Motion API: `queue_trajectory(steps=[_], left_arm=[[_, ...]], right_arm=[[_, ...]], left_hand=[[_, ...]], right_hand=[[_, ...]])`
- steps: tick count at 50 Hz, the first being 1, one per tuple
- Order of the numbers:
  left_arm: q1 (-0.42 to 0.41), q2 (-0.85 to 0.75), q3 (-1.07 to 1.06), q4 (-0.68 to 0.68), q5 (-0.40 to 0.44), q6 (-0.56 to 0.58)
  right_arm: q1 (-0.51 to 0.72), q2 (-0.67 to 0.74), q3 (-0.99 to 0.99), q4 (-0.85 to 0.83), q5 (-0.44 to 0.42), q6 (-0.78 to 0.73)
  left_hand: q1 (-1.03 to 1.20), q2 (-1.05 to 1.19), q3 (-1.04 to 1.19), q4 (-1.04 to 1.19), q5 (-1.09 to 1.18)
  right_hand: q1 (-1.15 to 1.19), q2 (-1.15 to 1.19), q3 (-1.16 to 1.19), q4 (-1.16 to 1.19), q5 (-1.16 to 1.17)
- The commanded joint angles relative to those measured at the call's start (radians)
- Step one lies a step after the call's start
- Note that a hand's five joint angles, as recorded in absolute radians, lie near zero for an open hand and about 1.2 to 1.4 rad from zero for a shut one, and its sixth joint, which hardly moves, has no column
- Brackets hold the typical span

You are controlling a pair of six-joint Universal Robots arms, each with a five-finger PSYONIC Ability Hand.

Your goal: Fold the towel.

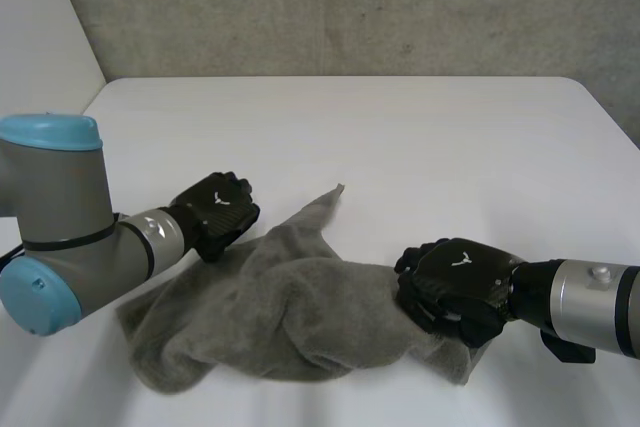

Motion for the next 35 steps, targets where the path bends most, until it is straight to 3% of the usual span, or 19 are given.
queue_trajectory(steps=[1, 7, 11, 28, 35], left_arm=[[-0.003, 0.019, -0.041, 0.009, 0.005, -0.059], [0.000, 0.124, -0.110, 0.023, 0.032, -0.141], [0.014, 0.235, -0.178, 0.043, 0.093, -0.205], [0.121, 0.394, -0.438, 0.040, 0.123, -0.212], [0.155, 0.446, -0.527, 0.066, 0.123, -0.212]], right_arm=[[0.002, 0.008, 0.012, 0.000, -0.002, -0.005], [-0.011, 0.011, 0.025, -0.014, -0.001, -0.005], [-0.012, 0.003, 0.019, -0.020, -0.002, -0.002], [-0.009, -0.069, 0.058, -0.170, 0.012, 0.196], [0.021, -0.173, 0.153, -0.330, 0.076, 0.300]], left_hand=[[-0.659, -0.696, -0.051, -0.059, -0.688], [-0.694, -0.731, -0.051, -0.059, -0.723], [-0.711, -0.749, -0.051, -0.059, -0.740], [-0.747, -0.784, -0.051, -0.059, -0.775], [-0.744, -0.781, -0.051, -0.059, -0.772]], right_hand=[[0.069, 0.087, -0.043, -0.076, 0.053], [-0.274, -0.255, -0.043, -0.076, -0.290], [-0.698, -0.680, -0.043, -0.076, -0.714], [-0.826, -0.807, -0.043, -0.076, -0.842], [-0.834, -0.816, -0.043, -0.076, -0.851]])
